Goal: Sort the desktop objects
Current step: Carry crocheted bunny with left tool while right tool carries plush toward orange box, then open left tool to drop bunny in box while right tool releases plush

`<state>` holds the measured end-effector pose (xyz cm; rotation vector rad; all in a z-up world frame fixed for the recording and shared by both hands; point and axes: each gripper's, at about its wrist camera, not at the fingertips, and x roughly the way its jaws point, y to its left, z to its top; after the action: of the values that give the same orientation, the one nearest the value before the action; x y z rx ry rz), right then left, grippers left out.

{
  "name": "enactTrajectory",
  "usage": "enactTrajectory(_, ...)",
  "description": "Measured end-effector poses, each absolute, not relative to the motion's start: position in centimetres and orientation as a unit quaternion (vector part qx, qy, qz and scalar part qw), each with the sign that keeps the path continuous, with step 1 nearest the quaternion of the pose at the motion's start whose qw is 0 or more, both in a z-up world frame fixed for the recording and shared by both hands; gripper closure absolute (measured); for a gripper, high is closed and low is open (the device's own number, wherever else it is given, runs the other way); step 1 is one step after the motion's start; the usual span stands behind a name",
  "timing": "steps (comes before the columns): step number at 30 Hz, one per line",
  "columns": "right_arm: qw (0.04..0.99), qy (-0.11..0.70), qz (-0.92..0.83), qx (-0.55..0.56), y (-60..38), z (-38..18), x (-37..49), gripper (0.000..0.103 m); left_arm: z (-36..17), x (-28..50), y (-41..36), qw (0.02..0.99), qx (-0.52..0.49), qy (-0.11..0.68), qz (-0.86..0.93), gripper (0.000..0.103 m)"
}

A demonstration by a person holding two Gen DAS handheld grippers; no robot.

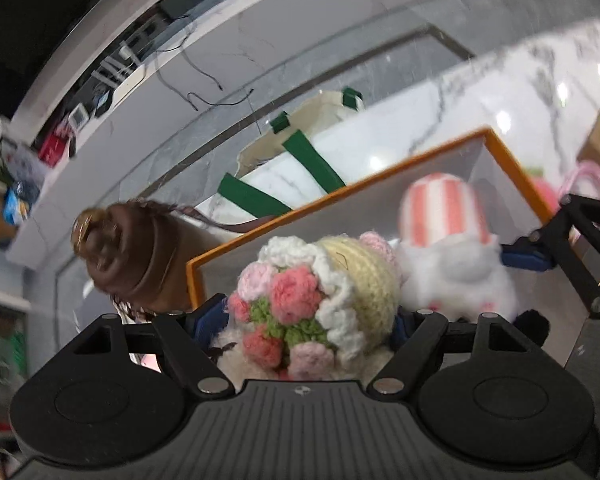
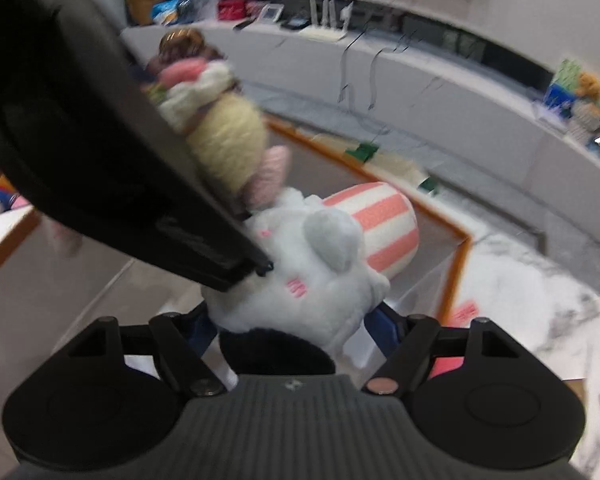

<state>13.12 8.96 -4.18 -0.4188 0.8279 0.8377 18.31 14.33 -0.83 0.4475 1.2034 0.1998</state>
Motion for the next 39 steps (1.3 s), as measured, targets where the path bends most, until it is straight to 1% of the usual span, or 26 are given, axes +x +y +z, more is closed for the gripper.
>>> enactTrajectory(2,0.809,0.38,0.387,-0.228,9.4,-4.6,12.6,0.026,-1.7,18.7,13.5,0.786,0.237,0.564,0.091,0.013)
enactTrajectory(4,0.808,0.376,0.38,-0.248,9.5,-4.9,12.3,0.026,-2.1,19.1,13.4,0.783,0.238,0.568,0.089,0.013)
enactTrajectory(14,0.807,0.369,0.359,-0.288,9.3,-5.4,12.0,0.025,-3.3,21.2,13.6,0.776,0.236,0.578,0.09,0.014)
enactTrajectory(16,0.807,0.37,0.358,-0.289,9.1,-5.4,11.9,0.024,-3.5,21.4,13.6,0.774,0.238,0.58,0.09,0.012)
enactTrajectory(18,0.807,0.369,0.359,-0.289,8.9,-5.4,11.9,0.02,-3.6,21.7,13.7,0.77,0.24,0.585,0.087,0.012)
enactTrajectory(19,0.81,0.363,0.36,-0.287,8.7,-5.2,11.8,0.011,-3.6,21.7,13.7,0.769,0.238,0.587,0.085,0.012)
enactTrajectory(20,0.814,0.356,0.36,-0.285,8.6,-5.0,11.7,0.006,-3.7,21.7,13.7,0.768,0.236,0.589,0.084,0.012)
enactTrajectory(29,0.816,0.356,0.362,-0.276,7.3,-4.9,12.0,0.006,-3.0,21.9,13.5,0.77,0.238,0.585,0.084,0.011)
enactTrajectory(39,0.819,0.356,0.369,-0.257,5.0,-3.9,12.3,0.006,-0.3,21.1,13.6,0.781,0.246,0.566,0.097,0.011)
